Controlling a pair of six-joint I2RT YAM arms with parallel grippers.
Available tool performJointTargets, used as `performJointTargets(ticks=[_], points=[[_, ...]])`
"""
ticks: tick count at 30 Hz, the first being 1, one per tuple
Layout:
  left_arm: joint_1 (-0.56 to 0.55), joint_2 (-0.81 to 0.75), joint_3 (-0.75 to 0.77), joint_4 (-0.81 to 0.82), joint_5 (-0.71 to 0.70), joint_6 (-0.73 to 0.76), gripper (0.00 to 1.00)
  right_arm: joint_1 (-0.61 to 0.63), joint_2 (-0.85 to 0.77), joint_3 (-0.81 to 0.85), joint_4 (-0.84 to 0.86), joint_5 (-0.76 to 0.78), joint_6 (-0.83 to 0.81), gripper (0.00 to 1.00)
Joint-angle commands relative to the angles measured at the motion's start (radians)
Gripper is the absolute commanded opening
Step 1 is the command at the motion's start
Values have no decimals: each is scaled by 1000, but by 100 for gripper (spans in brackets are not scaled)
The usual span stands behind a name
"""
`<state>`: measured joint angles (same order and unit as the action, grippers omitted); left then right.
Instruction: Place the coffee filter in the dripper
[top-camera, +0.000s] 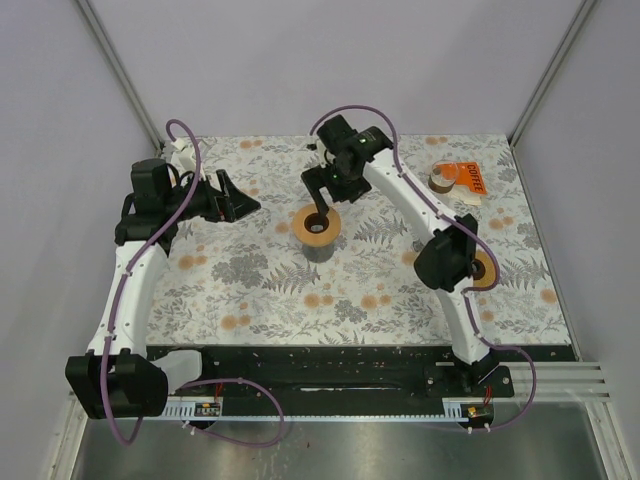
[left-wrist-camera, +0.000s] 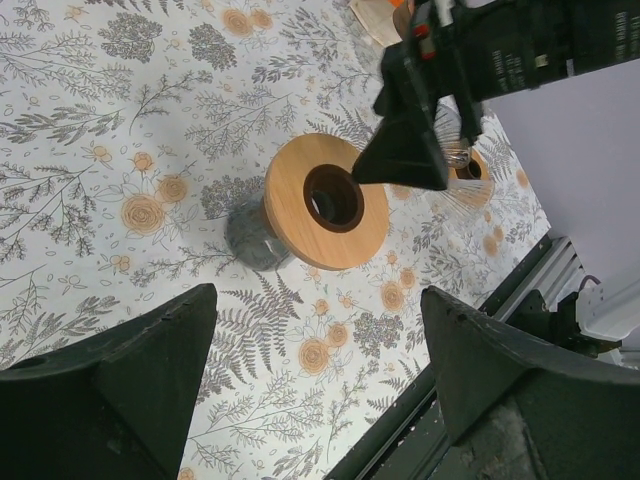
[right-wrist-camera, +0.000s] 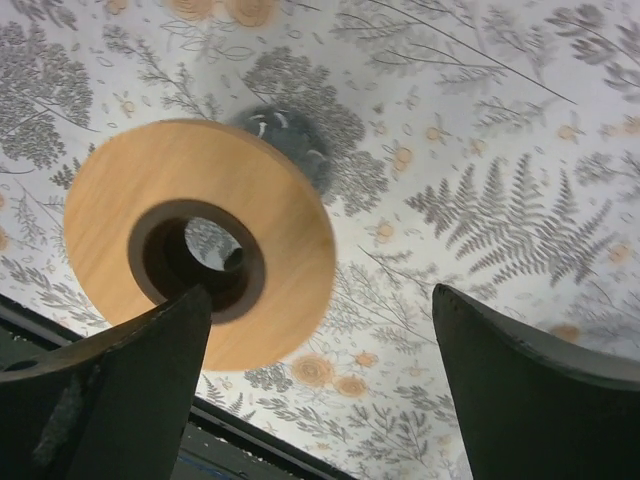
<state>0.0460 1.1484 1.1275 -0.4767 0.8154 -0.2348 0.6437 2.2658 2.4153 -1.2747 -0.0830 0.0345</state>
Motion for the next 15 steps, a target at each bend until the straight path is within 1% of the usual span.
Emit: performJointTargets(ticks=[1,4,7,9,12,15], points=[[9,-30,-8,46,19,31,86,-65,-243,-98,56,164,31,99],[9,-50,-18,44,5,57,86,-146,-434,-362,202,224,91,99],[11,-67,-25,47,-15,80,86,-251,-619,-644,371,236,163,99],[11,-75,-26,47,-18,91,86,-330,-721,-792,463,227,211,99],[11,-75,-26,52,-16,91,86,-445,-808,-979,558,178,258,99],[11,-75,-31,61,-5,81,86,-516,-818,-1088,607,134,277,97]])
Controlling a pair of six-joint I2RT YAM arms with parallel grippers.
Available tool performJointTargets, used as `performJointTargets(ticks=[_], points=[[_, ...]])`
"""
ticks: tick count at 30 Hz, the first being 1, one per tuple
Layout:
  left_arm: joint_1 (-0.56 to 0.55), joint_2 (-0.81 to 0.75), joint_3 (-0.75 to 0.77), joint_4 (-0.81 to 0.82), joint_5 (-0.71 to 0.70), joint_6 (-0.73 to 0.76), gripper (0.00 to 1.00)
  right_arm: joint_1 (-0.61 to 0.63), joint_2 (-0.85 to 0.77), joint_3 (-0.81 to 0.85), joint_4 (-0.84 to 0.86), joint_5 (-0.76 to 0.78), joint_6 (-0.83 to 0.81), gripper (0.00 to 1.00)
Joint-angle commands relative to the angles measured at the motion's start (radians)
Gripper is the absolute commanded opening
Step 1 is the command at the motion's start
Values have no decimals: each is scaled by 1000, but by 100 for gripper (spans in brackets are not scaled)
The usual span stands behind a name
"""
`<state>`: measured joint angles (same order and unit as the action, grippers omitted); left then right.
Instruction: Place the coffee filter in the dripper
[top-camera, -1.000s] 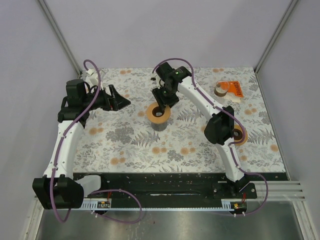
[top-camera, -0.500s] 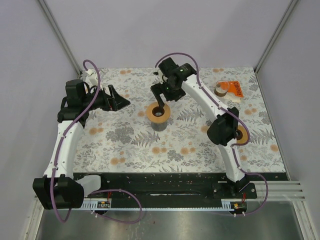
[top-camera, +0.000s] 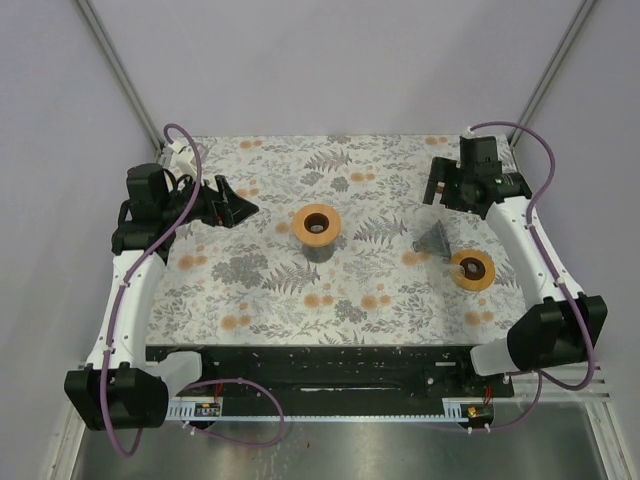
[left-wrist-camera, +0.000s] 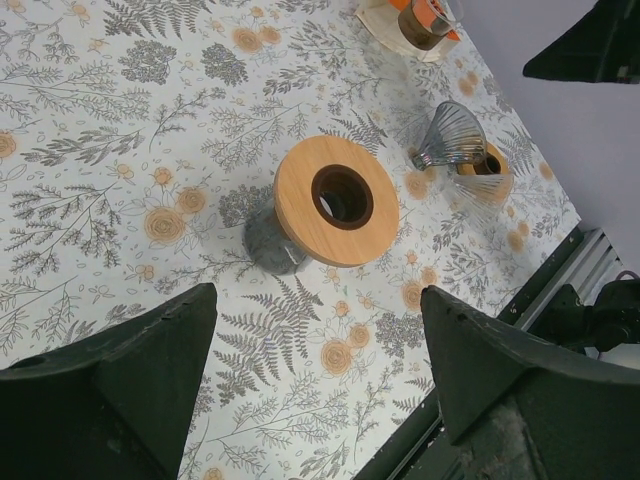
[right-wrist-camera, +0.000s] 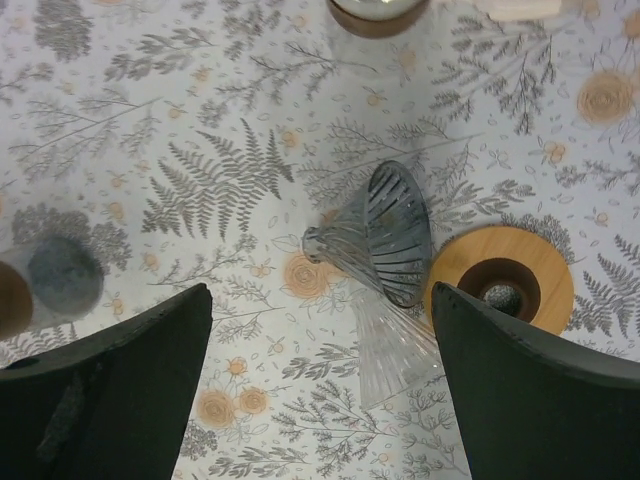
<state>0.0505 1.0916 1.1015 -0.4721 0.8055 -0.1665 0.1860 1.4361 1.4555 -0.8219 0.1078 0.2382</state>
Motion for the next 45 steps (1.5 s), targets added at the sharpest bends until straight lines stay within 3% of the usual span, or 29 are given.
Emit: performJointTargets(ticks=[1,9,15,21,25,31,38,45], points=[[6,-19,-8,56,6,12,86,-78,26,-139,152,-59,73,97],[6,-35,-19,43,8,35,86,-146,130,-181,199,-197,69,82],[6,-33,-12,39,15,38,86,-148,239,-149,147,-286,32,59],[5,-24,-11,41,15,38,86,-148,259,-150,124,-293,19,55],[5,-18,-14,53,24,25,86,-148,283,-149,122,-405,19,28],[6,-19,-9,56,24,22,86,-131,285,-129,92,-427,9,1],[6,-10,-8,56,27,21,86,-10,233,-80,58,-390,-63,0],[6,8,-3,55,31,13,86,185,121,54,50,-133,-203,0]])
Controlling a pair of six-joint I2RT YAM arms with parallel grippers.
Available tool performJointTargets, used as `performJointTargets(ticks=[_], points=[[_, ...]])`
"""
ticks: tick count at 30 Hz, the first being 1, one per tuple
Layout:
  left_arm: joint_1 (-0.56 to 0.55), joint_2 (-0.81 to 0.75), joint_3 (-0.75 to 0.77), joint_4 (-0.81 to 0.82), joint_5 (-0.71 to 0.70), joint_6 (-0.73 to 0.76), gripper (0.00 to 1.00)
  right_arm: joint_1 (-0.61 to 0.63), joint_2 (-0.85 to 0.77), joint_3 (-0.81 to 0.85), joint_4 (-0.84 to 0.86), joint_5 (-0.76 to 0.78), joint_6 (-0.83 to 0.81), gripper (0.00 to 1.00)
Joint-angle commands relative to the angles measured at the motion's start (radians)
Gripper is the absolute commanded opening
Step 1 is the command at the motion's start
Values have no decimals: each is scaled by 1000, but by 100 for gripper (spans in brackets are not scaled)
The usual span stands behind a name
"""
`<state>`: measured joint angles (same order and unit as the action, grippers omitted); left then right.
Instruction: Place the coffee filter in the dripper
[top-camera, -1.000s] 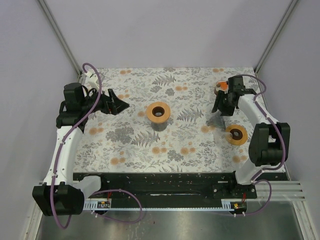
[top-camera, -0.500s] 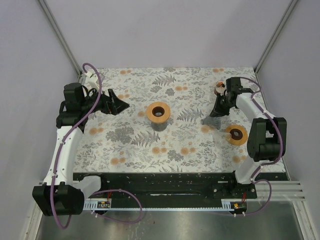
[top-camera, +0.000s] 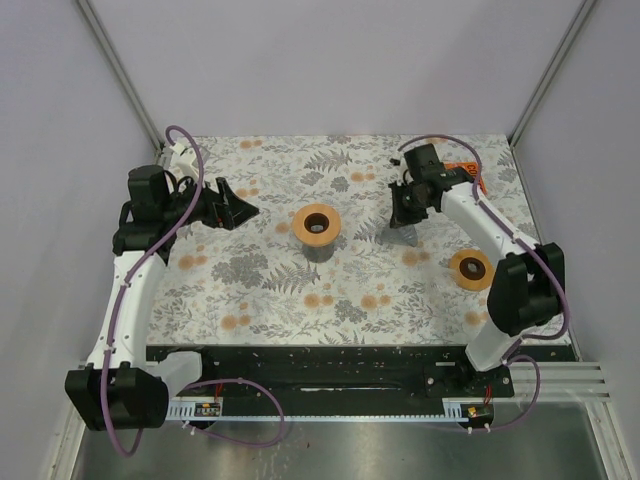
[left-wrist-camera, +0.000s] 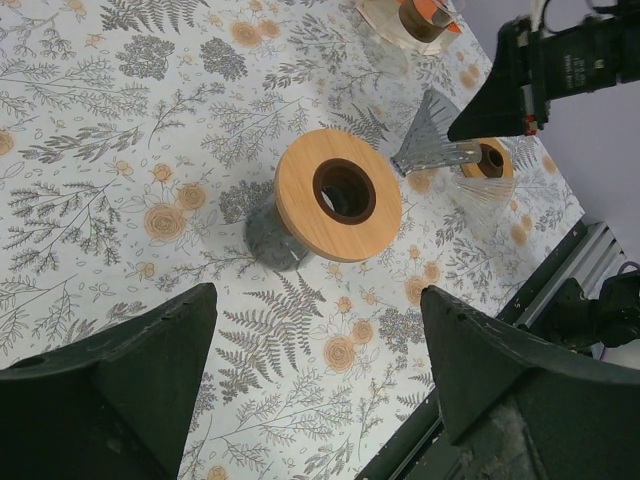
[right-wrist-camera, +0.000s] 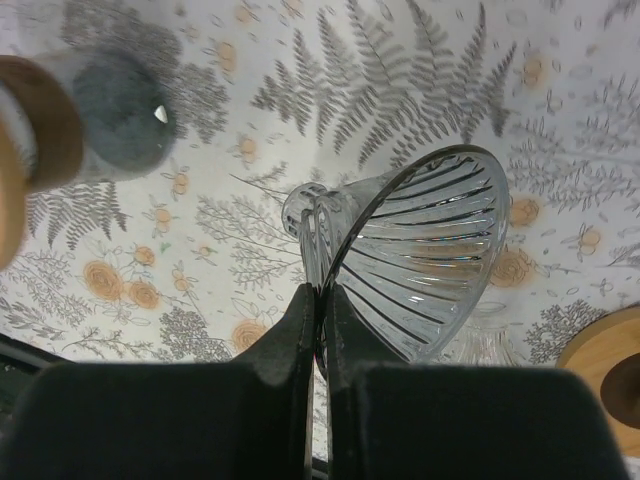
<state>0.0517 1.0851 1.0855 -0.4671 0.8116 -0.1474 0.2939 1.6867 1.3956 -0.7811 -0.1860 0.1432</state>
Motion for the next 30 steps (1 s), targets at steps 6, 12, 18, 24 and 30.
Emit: performJointTargets(ticks=[6,12,18,24,30], points=[[5,39,28,50,47,-27,86,224,-248,112,152,310,-371,0],[4,71,74,50,70,-60,86,390,-366,16,365,372,-675,0],[-74,124,206,51,18,-86,89,500,-346,20,421,261,-892,0],[-203,183,381,12,-90,-63,96,623,-283,54,385,253,-1060,0],[-332,216,429,-37,-290,60,96,711,-234,86,373,312,-1113,0]])
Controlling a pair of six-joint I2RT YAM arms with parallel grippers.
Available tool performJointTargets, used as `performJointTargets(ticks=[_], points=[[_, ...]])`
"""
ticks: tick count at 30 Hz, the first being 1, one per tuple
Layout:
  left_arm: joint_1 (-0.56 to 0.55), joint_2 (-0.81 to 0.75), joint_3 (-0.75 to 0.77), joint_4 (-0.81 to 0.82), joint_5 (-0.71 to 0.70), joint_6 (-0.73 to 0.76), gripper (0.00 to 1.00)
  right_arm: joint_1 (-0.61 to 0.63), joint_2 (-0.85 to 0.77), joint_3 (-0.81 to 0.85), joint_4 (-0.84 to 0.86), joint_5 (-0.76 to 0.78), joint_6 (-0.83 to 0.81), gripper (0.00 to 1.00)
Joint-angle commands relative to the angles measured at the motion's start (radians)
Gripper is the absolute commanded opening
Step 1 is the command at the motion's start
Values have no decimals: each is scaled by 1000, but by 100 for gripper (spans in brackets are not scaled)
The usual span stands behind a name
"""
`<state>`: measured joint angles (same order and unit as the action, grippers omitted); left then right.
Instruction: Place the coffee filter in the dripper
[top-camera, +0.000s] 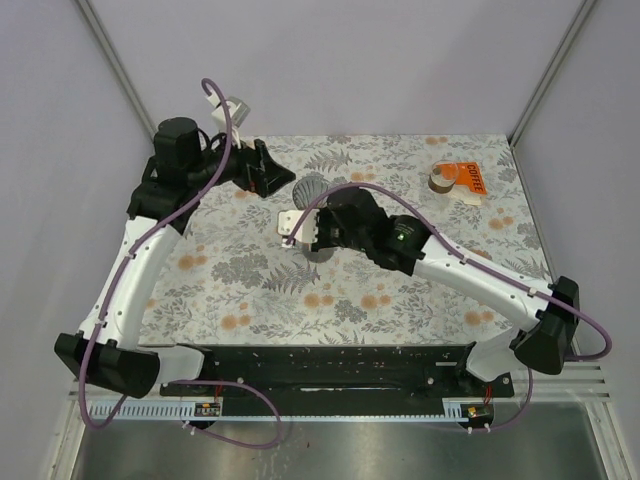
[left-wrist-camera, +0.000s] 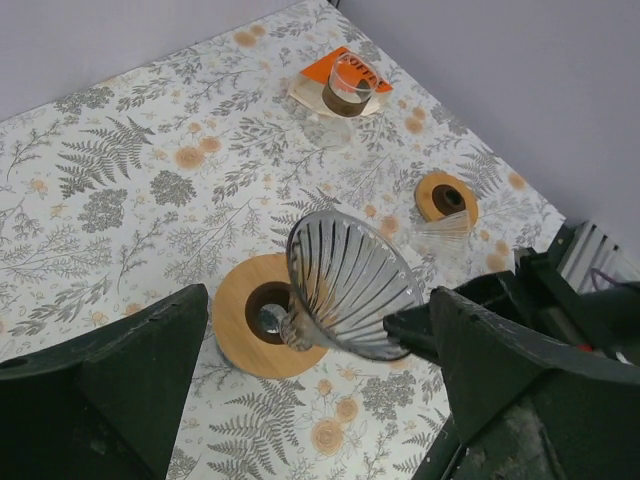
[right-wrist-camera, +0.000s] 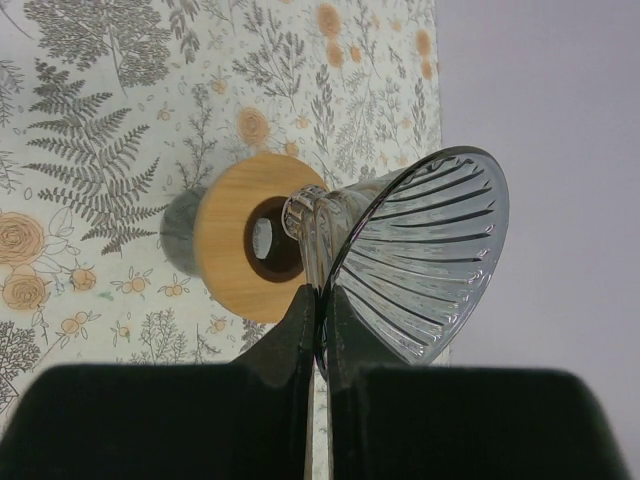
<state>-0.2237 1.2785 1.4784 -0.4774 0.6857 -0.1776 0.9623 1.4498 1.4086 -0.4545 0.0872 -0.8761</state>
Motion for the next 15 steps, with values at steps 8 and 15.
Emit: performJointTargets(ticks=[8,15], points=[[-92,123,46,-138,-210,147,85,87,44,73,69,126,-147,0],[-115,157,34,-174,-163,158,56,102,64,75,96,177,-172,0]])
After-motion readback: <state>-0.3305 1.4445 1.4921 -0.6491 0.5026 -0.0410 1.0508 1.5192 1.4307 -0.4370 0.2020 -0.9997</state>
